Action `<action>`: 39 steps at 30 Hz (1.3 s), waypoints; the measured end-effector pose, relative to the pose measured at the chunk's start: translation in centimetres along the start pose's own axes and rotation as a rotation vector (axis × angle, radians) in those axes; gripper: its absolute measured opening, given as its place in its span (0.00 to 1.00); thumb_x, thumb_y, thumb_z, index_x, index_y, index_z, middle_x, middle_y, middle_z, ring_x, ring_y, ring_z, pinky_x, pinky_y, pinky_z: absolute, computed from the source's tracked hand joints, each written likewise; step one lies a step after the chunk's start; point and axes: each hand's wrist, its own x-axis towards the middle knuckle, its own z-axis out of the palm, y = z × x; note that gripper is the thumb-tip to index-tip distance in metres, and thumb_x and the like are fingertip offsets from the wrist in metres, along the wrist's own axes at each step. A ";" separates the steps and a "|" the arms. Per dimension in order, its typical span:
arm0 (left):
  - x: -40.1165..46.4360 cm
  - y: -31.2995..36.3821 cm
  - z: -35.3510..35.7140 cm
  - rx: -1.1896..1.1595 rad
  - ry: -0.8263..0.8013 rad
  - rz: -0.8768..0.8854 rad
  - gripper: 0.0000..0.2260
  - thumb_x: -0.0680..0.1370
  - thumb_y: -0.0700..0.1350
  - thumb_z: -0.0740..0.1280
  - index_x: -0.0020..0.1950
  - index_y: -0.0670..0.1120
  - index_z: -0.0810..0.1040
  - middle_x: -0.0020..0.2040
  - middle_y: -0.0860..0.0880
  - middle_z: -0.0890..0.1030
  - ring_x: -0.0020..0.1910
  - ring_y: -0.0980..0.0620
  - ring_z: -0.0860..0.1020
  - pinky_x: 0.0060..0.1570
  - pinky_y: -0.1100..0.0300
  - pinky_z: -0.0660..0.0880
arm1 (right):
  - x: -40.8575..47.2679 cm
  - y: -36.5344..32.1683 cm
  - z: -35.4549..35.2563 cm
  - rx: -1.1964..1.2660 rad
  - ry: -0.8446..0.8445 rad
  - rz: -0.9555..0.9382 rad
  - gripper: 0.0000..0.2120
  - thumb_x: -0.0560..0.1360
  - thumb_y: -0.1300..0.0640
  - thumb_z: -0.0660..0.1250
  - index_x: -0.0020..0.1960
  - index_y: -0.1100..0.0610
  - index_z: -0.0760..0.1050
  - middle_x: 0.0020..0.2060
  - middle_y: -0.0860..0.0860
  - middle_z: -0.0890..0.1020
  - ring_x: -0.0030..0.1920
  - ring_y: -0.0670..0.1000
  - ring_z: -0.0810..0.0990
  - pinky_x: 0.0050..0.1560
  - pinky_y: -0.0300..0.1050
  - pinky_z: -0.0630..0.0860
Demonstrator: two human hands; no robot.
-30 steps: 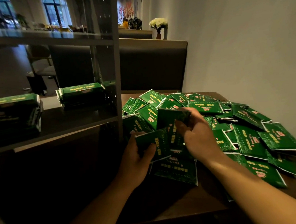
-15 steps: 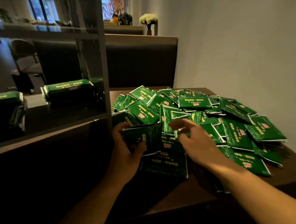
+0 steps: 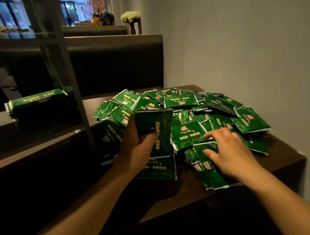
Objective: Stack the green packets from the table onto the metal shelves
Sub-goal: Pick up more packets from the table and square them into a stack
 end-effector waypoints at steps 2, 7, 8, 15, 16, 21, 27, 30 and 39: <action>0.5 0.1 1.2 0.029 -0.017 -0.007 0.17 0.77 0.37 0.65 0.53 0.59 0.68 0.47 0.48 0.78 0.44 0.55 0.79 0.43 0.56 0.79 | -0.6 0.6 0.4 -0.010 -0.008 0.019 0.25 0.76 0.44 0.67 0.70 0.47 0.65 0.67 0.48 0.68 0.66 0.52 0.67 0.63 0.48 0.69; 0.7 -0.9 3.3 0.036 -0.026 0.012 0.17 0.76 0.38 0.66 0.53 0.61 0.68 0.45 0.50 0.78 0.40 0.57 0.79 0.40 0.51 0.79 | -1.5 1.8 1.6 0.011 -0.040 0.118 0.31 0.74 0.40 0.68 0.72 0.48 0.61 0.67 0.50 0.69 0.66 0.54 0.67 0.64 0.49 0.67; 0.7 -1.2 3.5 0.008 -0.024 0.007 0.17 0.75 0.39 0.66 0.53 0.61 0.69 0.45 0.52 0.79 0.41 0.57 0.79 0.41 0.51 0.80 | -1.5 2.0 1.6 0.021 -0.041 0.131 0.32 0.74 0.41 0.69 0.72 0.49 0.60 0.68 0.50 0.69 0.66 0.54 0.67 0.65 0.50 0.67; -0.4 -2.5 3.3 -0.206 -0.070 -0.037 0.16 0.73 0.37 0.65 0.55 0.56 0.71 0.46 0.53 0.80 0.45 0.61 0.81 0.40 0.68 0.76 | -1.0 2.4 1.2 0.394 0.002 0.291 0.34 0.75 0.51 0.71 0.75 0.48 0.58 0.67 0.54 0.73 0.66 0.56 0.72 0.63 0.51 0.71; -0.6 -2.7 3.1 -0.237 -0.062 -0.047 0.17 0.70 0.40 0.65 0.55 0.55 0.72 0.45 0.54 0.81 0.45 0.59 0.81 0.41 0.67 0.76 | -1.0 2.3 1.1 0.506 0.032 0.296 0.30 0.76 0.53 0.70 0.74 0.48 0.61 0.66 0.53 0.74 0.64 0.55 0.74 0.62 0.51 0.73; -0.6 -2.8 3.2 -0.372 -0.092 -0.105 0.16 0.68 0.39 0.63 0.55 0.50 0.73 0.41 0.56 0.83 0.42 0.56 0.82 0.38 0.62 0.78 | -0.7 0.3 0.1 0.857 0.114 0.238 0.10 0.80 0.55 0.64 0.60 0.50 0.75 0.57 0.51 0.82 0.56 0.51 0.81 0.57 0.57 0.79; -0.8 -2.8 3.3 -0.323 -0.081 -0.109 0.14 0.69 0.41 0.64 0.53 0.53 0.73 0.42 0.59 0.83 0.44 0.60 0.82 0.40 0.67 0.77 | 0.1 -4.3 0.8 1.197 0.079 0.169 0.09 0.81 0.62 0.60 0.58 0.57 0.75 0.53 0.55 0.83 0.49 0.47 0.83 0.43 0.40 0.81; -0.4 -2.9 3.4 -0.330 -0.021 -0.104 0.11 0.71 0.38 0.65 0.51 0.50 0.73 0.42 0.53 0.82 0.41 0.61 0.81 0.38 0.67 0.76 | 0.0 -6.1 1.0 1.302 0.020 0.110 0.11 0.81 0.64 0.59 0.59 0.56 0.76 0.51 0.55 0.84 0.50 0.48 0.83 0.44 0.39 0.81; 0.8 -3.1 2.1 -0.352 0.184 -0.178 0.16 0.77 0.33 0.62 0.60 0.48 0.67 0.44 0.51 0.78 0.37 0.60 0.80 0.32 0.63 0.78 | 1.1 -4.5 1.7 0.601 0.153 -0.007 0.26 0.75 0.65 0.60 0.68 0.44 0.70 0.64 0.40 0.69 0.63 0.41 0.67 0.64 0.41 0.68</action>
